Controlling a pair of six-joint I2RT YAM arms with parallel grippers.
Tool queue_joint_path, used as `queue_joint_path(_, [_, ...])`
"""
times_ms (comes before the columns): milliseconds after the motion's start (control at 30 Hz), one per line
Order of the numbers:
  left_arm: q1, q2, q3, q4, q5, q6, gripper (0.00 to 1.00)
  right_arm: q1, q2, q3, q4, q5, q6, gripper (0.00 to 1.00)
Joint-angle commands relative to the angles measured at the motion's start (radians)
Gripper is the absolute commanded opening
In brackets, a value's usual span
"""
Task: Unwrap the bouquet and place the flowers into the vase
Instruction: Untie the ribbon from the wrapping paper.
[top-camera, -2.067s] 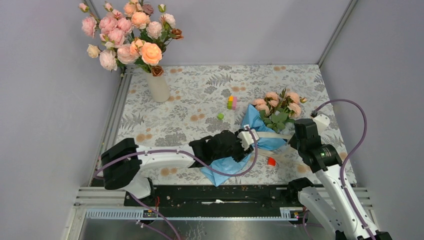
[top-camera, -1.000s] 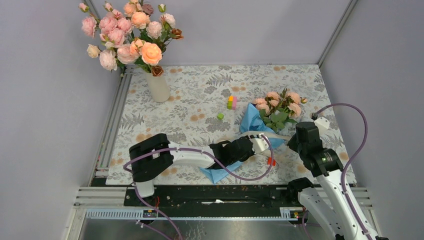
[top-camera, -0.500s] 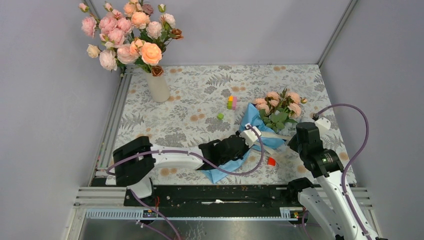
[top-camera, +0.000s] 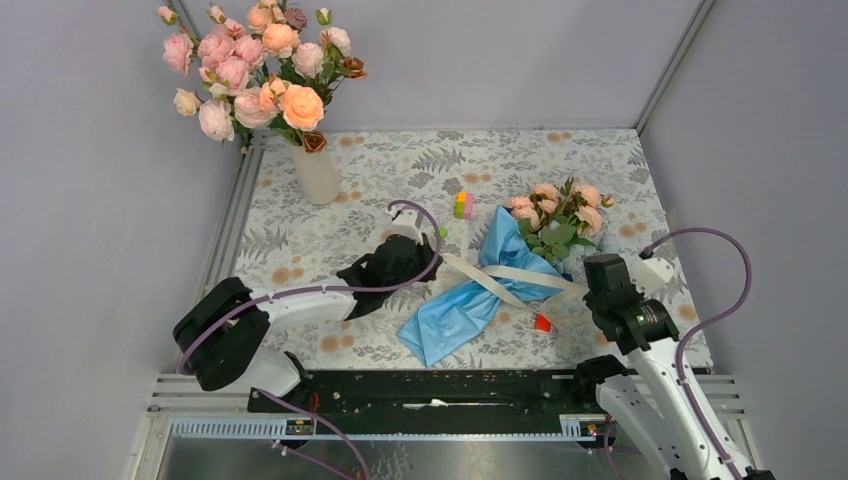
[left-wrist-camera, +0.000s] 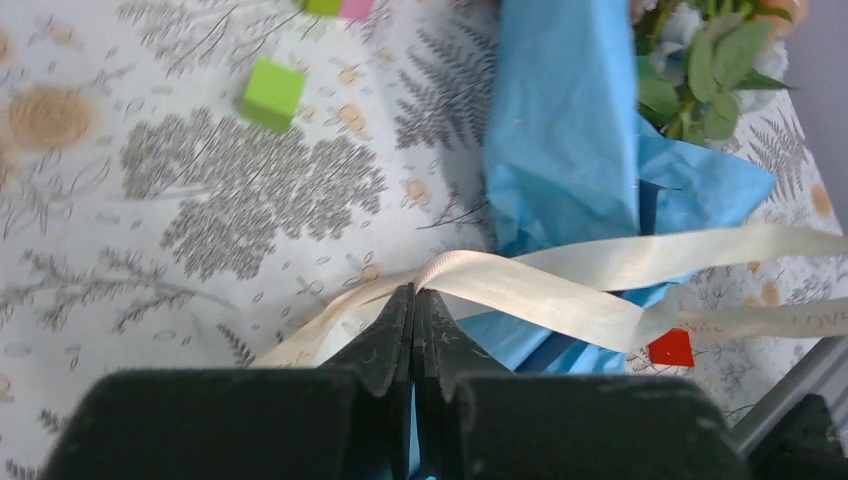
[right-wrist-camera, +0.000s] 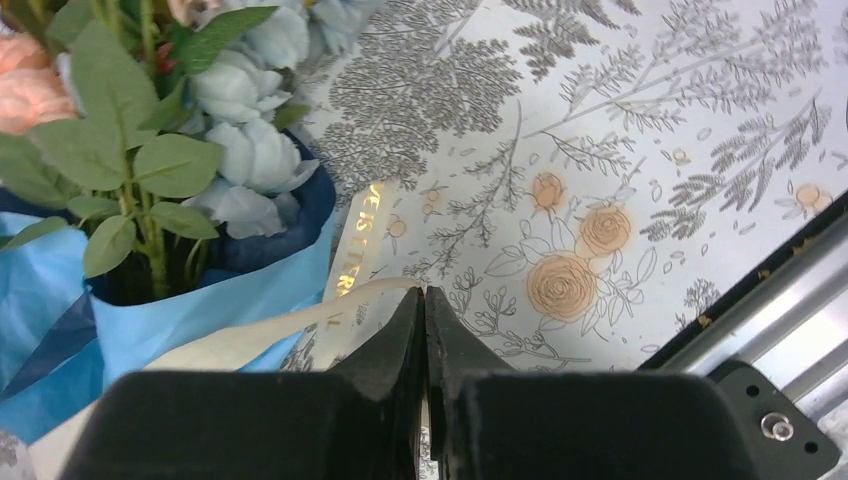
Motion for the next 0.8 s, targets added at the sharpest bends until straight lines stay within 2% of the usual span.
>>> queue_joint_path(0, [0.081, -0.054, -0.061, 0.058, 0.078, -0.204, 0.00, -0.010, -0.030, -0.030, -0.071, 0.096, 0.162, 0.00])
queue_joint_path(233, [0.178, -0.072, -0.163, 0.041, 0.023, -0.371, 0.00, -0.010, -0.158, -0.105, -0.090, 0.112, 0.283, 0.07])
queue_joint_path(500, [0.265, -0.059, -0.256, 0.095, 0.034, -0.468, 0.00, -0.011, -0.238, -0.110, -0.115, 0.146, 0.269, 0.11])
queue_joint_path(600, [0.271, -0.079, -0.268, 0.097, 0.032, -0.442, 0.08, -0.011, -0.244, -0.075, -0.114, 0.160, 0.223, 0.18])
queue_joint_path(667, [0.272, -0.098, -0.262, 0.072, 0.025, -0.403, 0.18, -0.011, -0.247, -0.042, -0.114, 0.175, 0.187, 0.29])
queue_joint_path(767, [0.271, -0.147, -0.251, 0.003, -0.010, -0.324, 0.41, -0.011, -0.262, -0.005, -0.086, 0.181, 0.107, 0.59])
